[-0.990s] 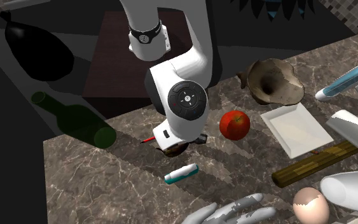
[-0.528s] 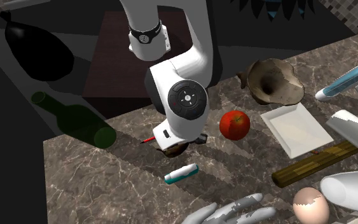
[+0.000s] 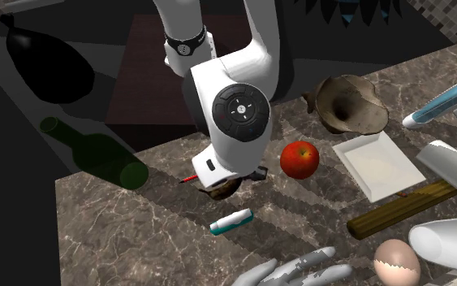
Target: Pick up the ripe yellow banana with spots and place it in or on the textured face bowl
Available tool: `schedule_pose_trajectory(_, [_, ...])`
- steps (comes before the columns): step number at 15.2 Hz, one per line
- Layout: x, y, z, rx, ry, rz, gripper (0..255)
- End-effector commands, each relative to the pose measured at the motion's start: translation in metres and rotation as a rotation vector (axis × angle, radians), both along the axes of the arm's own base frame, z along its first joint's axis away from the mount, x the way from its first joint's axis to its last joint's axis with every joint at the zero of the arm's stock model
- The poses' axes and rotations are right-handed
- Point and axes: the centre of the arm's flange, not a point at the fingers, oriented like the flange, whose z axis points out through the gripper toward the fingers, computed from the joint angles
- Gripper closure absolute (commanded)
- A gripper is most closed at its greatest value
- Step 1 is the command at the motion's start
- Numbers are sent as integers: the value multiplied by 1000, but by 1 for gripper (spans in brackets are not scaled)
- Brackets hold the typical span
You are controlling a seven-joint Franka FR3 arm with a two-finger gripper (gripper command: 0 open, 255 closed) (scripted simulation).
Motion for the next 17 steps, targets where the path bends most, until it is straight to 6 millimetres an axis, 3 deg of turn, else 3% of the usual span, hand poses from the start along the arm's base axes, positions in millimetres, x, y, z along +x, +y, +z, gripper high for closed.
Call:
schedule_pose_trajectory(1, [0, 0, 11, 0, 0, 0, 255])
schedule_pose_trajectory(17, [0, 0, 95, 0, 0, 0, 255])
